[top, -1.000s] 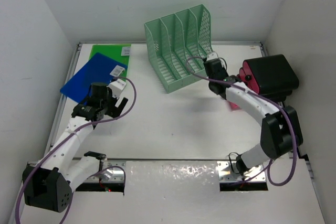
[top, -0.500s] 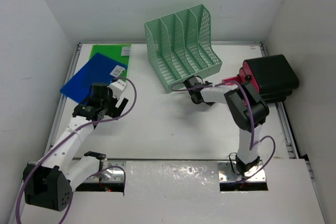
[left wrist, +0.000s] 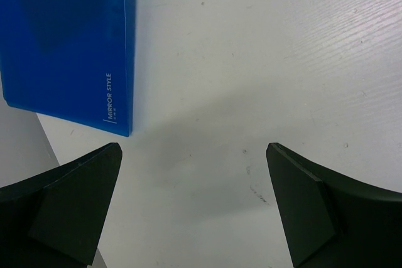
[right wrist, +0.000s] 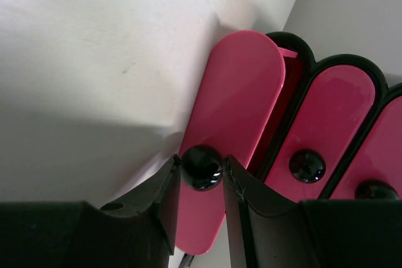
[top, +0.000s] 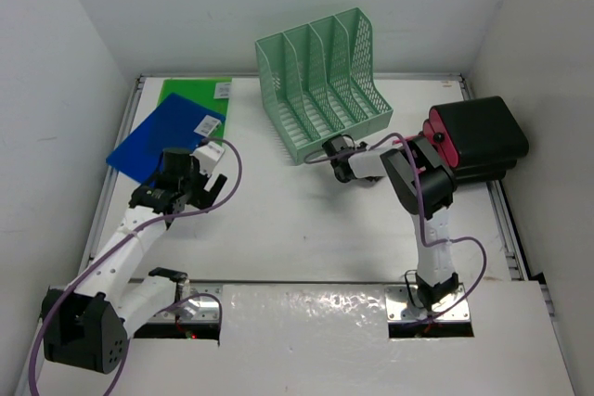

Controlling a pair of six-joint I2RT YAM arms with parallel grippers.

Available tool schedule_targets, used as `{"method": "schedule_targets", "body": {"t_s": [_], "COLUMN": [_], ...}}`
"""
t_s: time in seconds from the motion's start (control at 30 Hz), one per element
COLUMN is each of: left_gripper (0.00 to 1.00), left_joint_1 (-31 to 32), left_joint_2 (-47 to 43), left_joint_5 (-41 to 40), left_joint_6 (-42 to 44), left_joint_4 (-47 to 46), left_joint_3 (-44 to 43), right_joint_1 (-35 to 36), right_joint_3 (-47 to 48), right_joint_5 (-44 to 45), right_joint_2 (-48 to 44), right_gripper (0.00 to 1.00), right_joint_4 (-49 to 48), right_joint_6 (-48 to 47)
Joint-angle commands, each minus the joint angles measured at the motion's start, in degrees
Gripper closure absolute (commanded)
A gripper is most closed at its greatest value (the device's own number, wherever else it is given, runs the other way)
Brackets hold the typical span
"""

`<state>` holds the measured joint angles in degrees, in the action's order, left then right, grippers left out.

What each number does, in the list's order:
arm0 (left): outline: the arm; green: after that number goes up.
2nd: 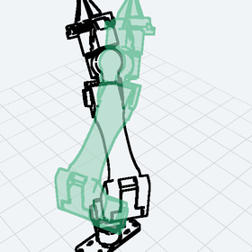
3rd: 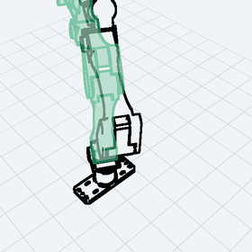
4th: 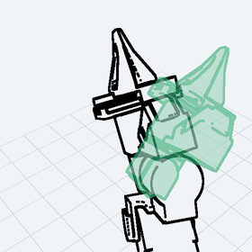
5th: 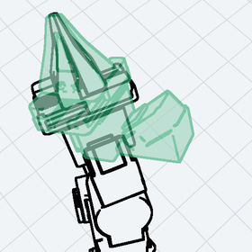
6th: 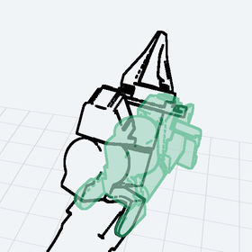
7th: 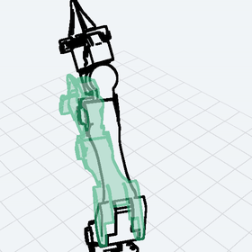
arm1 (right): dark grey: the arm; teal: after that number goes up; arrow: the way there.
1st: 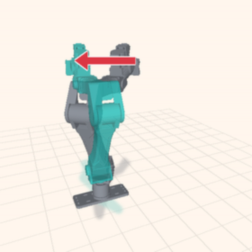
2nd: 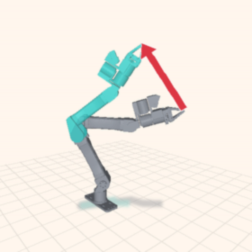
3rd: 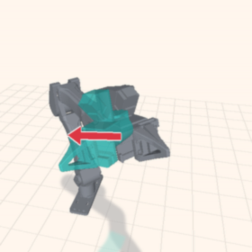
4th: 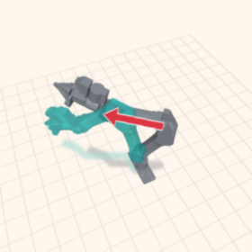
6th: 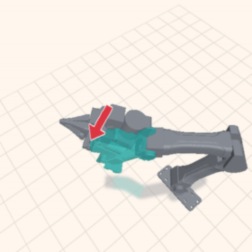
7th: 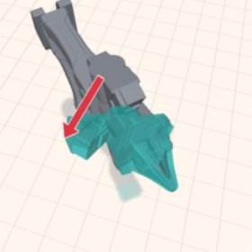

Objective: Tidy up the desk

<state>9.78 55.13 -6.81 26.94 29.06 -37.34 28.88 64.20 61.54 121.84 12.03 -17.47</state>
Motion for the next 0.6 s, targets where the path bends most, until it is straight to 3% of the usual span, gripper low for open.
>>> {"method": "schedule_targets", "body": {"t_s": [0.0, 0.57], "left_gripper": [0.01, 0.01], "left_joint_1": [-0.4, -0.4], "left_joint_2": [-0.4, -0.4], "left_joint_5": [-0.4, -0.7], "left_joint_6": [0.5, 1.0], "left_joint_4": [-3.0, -4.1], "left_joint_3": [0.5, 1.7], "right_joint_1": [-2.0, -10.2], "right_joint_3": [1.2, -1.4], "right_joint_5": [3.5, 4.6], "right_joint_2": [0.2, -0.6], "right_gripper": [0.69, 0.74], "right_joint_4": [-2.5, -11.0], "right_joint_6": [-2.3, -11.7]}}
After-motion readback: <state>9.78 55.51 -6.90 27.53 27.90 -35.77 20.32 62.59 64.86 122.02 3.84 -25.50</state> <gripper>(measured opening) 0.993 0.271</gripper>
